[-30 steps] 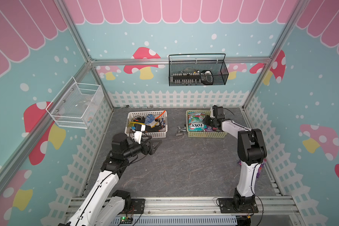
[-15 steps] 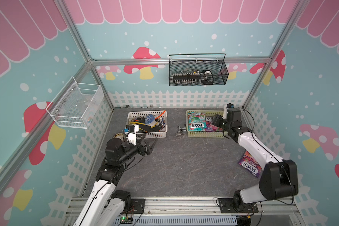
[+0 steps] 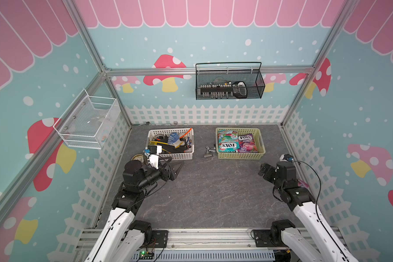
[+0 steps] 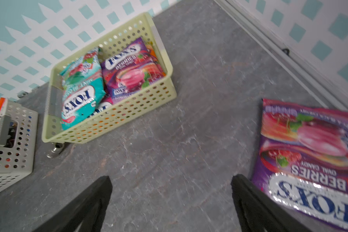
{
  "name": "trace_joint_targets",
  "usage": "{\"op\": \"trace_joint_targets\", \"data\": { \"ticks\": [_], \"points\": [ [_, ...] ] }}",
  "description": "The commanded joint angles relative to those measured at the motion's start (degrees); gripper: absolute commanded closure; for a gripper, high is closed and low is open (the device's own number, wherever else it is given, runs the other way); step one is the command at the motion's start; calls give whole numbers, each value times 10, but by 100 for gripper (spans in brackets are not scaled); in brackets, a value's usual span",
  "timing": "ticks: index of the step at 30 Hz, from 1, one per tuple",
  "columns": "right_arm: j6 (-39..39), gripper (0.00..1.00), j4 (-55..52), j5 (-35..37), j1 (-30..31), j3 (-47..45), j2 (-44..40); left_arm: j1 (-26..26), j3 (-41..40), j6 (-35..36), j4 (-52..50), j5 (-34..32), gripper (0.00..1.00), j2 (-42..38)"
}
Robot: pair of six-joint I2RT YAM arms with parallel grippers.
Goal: Put the candies in the basket
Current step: Move the candy to the center of the board.
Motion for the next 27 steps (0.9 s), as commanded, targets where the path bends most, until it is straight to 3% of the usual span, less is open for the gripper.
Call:
{"op": "trace_joint_targets", "data": {
  "ticks": [1,8,14,22,27],
  "points": [
    [102,2,-102,33,-1,-19,-21,-7,-10,0,9,28,1,-2],
    [265,18,-242,90,-1,12,60,-9,-21,19,6,-9,1,-13],
    [274,36,-245,234,-9,29,104,-9,-19,19,7,-10,1,-8],
    [281,36,-207,274,-74,53,175,-11,-12,25,7,-9,1,5],
    [236,28,-117,264,-132,34,221,-28,-12,23,4,-1,1,38]
  ]
}}
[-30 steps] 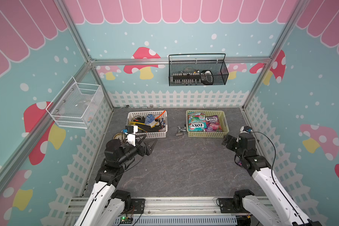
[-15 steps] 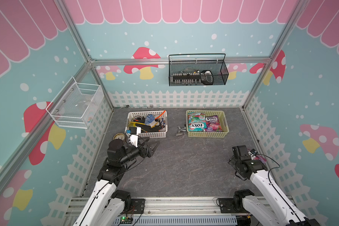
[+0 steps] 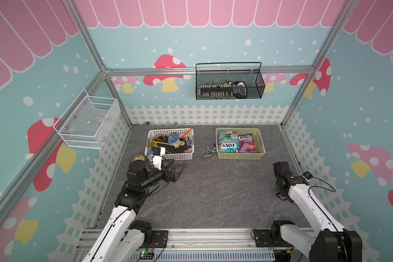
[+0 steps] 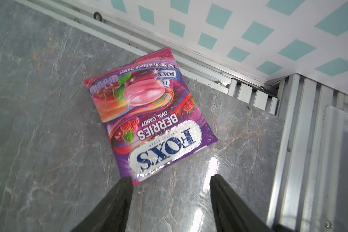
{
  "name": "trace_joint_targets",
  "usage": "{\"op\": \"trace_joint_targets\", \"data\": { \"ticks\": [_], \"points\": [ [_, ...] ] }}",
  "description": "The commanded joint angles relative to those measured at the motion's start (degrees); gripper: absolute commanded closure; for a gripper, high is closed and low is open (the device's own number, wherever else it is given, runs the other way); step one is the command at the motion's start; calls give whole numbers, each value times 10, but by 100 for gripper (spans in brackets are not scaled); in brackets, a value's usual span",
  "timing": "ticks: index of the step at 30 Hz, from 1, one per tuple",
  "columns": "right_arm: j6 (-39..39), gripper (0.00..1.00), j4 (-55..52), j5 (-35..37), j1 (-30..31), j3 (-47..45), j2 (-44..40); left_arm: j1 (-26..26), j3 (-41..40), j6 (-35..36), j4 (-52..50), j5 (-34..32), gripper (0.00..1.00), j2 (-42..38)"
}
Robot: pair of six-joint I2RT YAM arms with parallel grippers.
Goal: Put the candies in the basket
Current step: Move the candy to the center of the board.
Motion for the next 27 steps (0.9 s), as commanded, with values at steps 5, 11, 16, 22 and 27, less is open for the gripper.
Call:
{"op": "trace_joint_targets", "data": {
  "ticks": [5,11,16,22,27],
  "points": [
    [-75,13,149,48,-96,-15,52,-8,9,3,3,9,1,30],
    [-187,1,306,-28,-156,-36,77,-9,4,-4,3,-20,1,2],
    [-259,1,397,-140,-215,-45,106,-9,-10,-3,3,-26,1,-11],
    [-276,1,409,-186,-247,-43,166,-9,-7,3,4,-25,1,-2],
    [-307,2,426,-232,-259,-44,195,-9,-3,5,7,-18,1,7]
  ]
}}
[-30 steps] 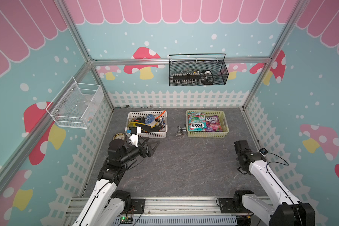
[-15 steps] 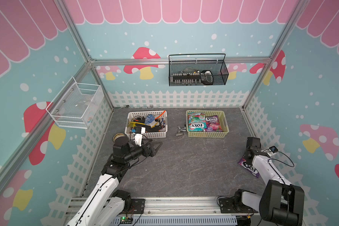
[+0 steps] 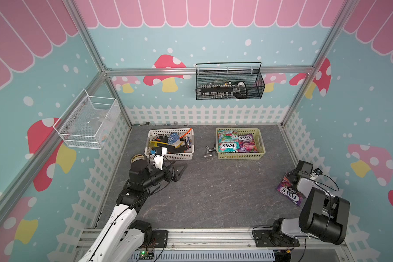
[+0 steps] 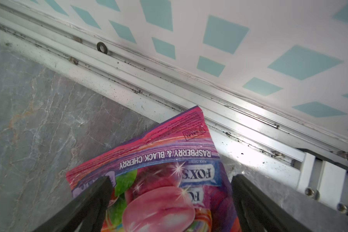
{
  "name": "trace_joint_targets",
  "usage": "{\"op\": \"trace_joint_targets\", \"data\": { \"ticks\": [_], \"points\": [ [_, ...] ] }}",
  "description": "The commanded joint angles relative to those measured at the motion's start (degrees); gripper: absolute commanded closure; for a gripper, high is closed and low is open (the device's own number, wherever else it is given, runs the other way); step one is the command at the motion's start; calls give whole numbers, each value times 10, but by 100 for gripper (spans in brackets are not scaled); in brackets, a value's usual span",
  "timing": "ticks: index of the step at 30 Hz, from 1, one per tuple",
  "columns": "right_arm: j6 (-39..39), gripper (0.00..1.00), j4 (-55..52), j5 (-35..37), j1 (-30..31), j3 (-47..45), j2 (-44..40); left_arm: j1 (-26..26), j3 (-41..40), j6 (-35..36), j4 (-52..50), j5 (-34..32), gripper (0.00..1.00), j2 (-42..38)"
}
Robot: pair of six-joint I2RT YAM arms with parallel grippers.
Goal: Put the candies in the basket
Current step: Move the candy to the center of the board.
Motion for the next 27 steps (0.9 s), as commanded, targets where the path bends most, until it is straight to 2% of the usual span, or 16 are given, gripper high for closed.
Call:
{"op": "trace_joint_targets", "data": {
  "ticks": [1,8,13,16,21,22,25,27],
  "points": [
    [-37,2,25,-52,-5,-7,10,-2,-2,7,8,3,1,5],
    [-70,8,3,-141,17,-19,11,-10,-5,-11,17,16,4,13],
    [-26,9,-50,-153,103,-24,-5,-30,-16,-36,48,15,9,21],
    [32,10,-59,-156,183,-40,-33,-53,-26,-57,71,8,15,36],
    [130,12,-49,-191,282,-46,-45,-111,-46,-93,134,-16,25,74],
    [139,13,-49,-199,292,-42,-45,-141,-50,-98,147,-27,26,81],
    [134,13,-43,-221,307,-34,-70,-205,-55,-113,195,-66,29,121],
    [110,13,-54,-194,307,-33,-101,-241,-51,-120,229,-84,32,161]
  ]
}}
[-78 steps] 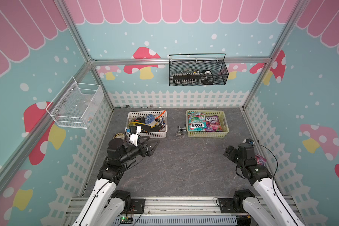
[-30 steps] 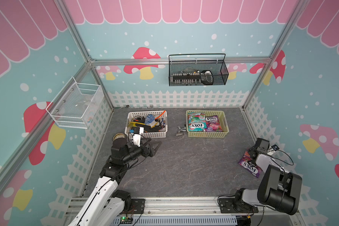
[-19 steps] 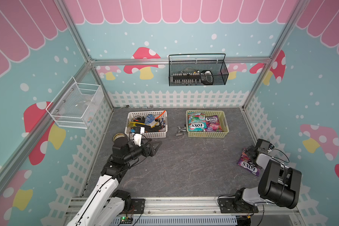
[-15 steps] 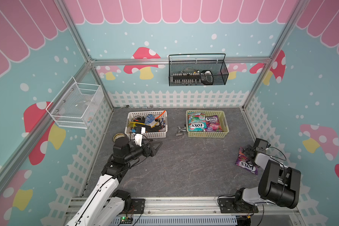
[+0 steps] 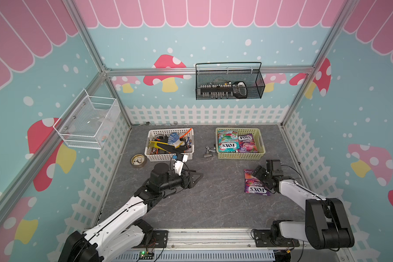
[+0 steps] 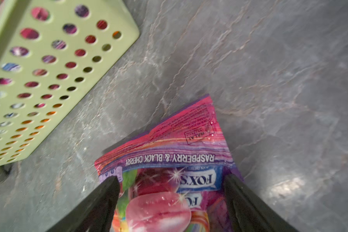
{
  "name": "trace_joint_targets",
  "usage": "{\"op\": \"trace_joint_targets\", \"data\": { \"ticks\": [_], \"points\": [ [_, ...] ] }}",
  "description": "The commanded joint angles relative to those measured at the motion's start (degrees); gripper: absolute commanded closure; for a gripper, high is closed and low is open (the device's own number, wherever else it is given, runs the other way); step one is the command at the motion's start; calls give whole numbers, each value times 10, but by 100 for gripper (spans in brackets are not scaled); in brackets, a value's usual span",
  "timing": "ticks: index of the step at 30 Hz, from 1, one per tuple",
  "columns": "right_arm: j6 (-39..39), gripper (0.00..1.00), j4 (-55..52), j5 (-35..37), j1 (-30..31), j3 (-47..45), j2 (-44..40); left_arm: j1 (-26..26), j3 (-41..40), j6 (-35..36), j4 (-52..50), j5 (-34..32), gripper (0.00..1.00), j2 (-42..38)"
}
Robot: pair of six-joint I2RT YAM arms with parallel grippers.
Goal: Put the candies in the basket
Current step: Move the candy to the center of the board.
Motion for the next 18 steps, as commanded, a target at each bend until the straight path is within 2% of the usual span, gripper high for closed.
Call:
{"op": "trace_joint_targets", "data": {
  "ticks": [1,3,5,10,13,15,18],
  "points": [
    [-10,12,-45,17,1,4,-43,-47,-2,-25,90,-46,34,55],
    [-40,8,-80,63,-16,12,-60,-72,4,-30,136,-49,37,104],
    [-89,7,-80,53,-51,10,-69,-90,12,-40,184,-50,45,145],
    [-205,12,-26,-108,-148,-8,-63,-133,65,-40,262,-78,60,261],
    [-230,18,-11,-141,-159,-14,-53,-147,120,-27,269,-76,66,342],
    [-227,24,-6,-153,-160,-23,-43,-150,149,-45,298,-57,70,397],
    [-210,26,-14,-143,-161,-34,-12,-162,197,-58,305,-40,73,464]
  ]
}}
